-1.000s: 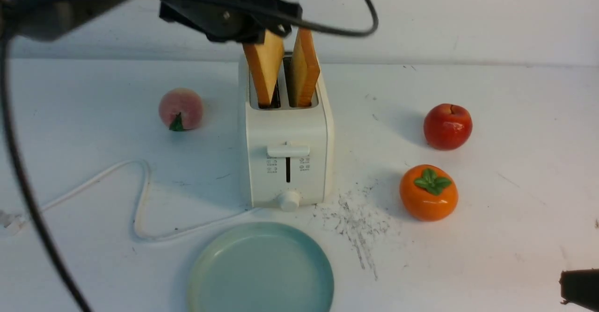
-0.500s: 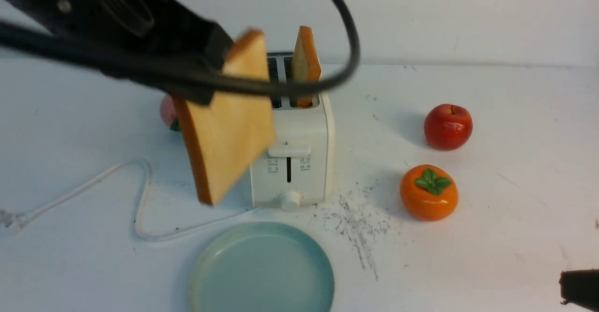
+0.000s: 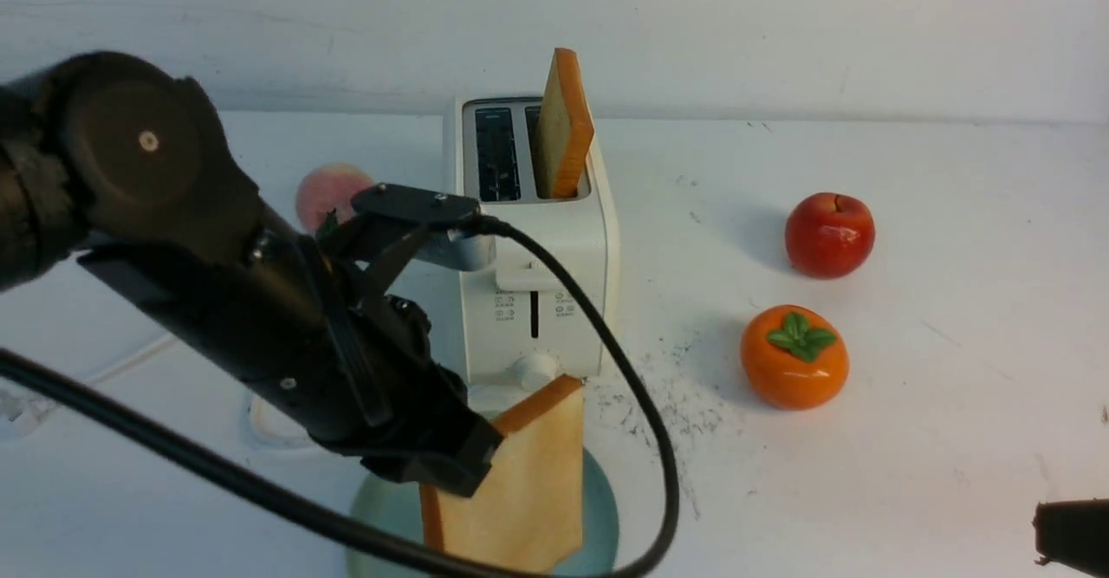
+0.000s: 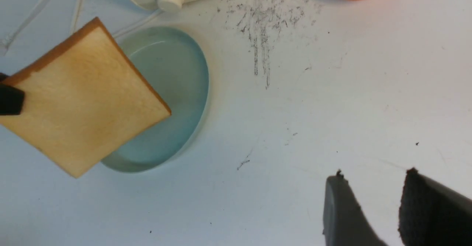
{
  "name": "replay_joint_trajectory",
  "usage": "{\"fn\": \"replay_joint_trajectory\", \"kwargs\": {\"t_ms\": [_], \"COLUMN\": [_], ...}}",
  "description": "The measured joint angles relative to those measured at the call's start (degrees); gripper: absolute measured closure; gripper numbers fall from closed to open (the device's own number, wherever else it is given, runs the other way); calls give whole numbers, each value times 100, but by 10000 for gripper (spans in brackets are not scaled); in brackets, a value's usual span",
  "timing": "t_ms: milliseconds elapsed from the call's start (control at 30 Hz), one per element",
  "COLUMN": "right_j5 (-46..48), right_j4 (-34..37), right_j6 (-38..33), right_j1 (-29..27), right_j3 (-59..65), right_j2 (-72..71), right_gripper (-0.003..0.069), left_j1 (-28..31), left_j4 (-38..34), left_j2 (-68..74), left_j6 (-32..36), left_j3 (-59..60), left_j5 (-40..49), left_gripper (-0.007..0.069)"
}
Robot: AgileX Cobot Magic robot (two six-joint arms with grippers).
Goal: Take toasted bread from bread machine on white table place on plate.
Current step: 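Place the slice of bread on the plate with the left gripper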
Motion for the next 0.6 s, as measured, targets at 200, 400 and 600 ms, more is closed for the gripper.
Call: {"fn": "replay_joint_trajectory", "kwargs": {"t_ms": [200,400,600], "right_j5": [0,13,24], "right_j4": [0,0,0], "right_j6": [0,0,0], "right_j1": [0,0,0], "right_j3": [0,5,11], "right_j2": [0,0,0], "right_gripper": [419,419,419], "left_j1": [0,6,6], "left_j4": [-36,-29,356], "left_j2": [447,821,996], "left_j6": [52,52,-239], "left_j3": [5,-1,-22], "left_j5": [-228,-71,-97], "left_gripper": [551,551,551]}}
